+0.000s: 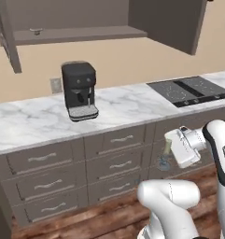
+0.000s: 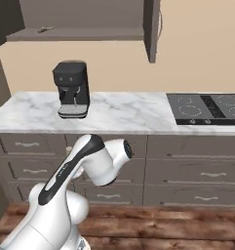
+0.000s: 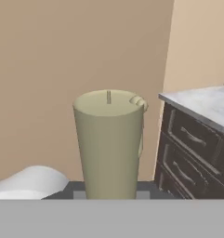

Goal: Pick the candle and candle from the dining table and place them in the open cabinet. Close the cabinet after placing the objects.

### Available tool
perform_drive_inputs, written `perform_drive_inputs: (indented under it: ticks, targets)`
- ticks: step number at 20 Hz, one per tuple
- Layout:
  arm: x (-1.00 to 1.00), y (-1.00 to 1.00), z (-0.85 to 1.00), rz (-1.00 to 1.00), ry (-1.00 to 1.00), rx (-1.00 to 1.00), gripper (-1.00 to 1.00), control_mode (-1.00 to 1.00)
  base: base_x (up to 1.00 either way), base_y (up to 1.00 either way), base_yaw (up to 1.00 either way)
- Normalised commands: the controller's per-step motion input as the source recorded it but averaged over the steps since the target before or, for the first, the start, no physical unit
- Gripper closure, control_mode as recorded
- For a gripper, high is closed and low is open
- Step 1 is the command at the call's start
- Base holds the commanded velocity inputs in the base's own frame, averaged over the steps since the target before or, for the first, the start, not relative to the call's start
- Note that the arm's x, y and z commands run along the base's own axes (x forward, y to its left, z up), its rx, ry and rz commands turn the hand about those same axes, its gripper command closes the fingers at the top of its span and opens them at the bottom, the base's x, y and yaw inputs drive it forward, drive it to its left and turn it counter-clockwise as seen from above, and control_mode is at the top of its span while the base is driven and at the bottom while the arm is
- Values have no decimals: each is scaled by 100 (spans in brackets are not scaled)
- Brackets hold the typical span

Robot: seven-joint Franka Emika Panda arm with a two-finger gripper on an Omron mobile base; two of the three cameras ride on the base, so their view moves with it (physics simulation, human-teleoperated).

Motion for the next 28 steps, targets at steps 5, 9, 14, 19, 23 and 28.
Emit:
perform_drive_inputs:
  ticks: [5, 9, 14, 19, 23, 28]
  targets:
    - [0, 0, 0, 0, 0, 0, 100, 100, 44, 2, 37]
    - [0, 0, 0, 0, 0, 0, 100, 100, 60, -1, 15]
    - [0, 0, 0, 0, 0, 0, 100, 100, 59, 0, 13]
    - [0, 0, 0, 0, 0, 0, 100, 100, 60, 0, 11]
    - [0, 0, 0, 0, 0, 0, 100, 100, 60, 0, 14]
    - [0, 0, 0, 0, 0, 0, 100, 100, 40, 0, 14]
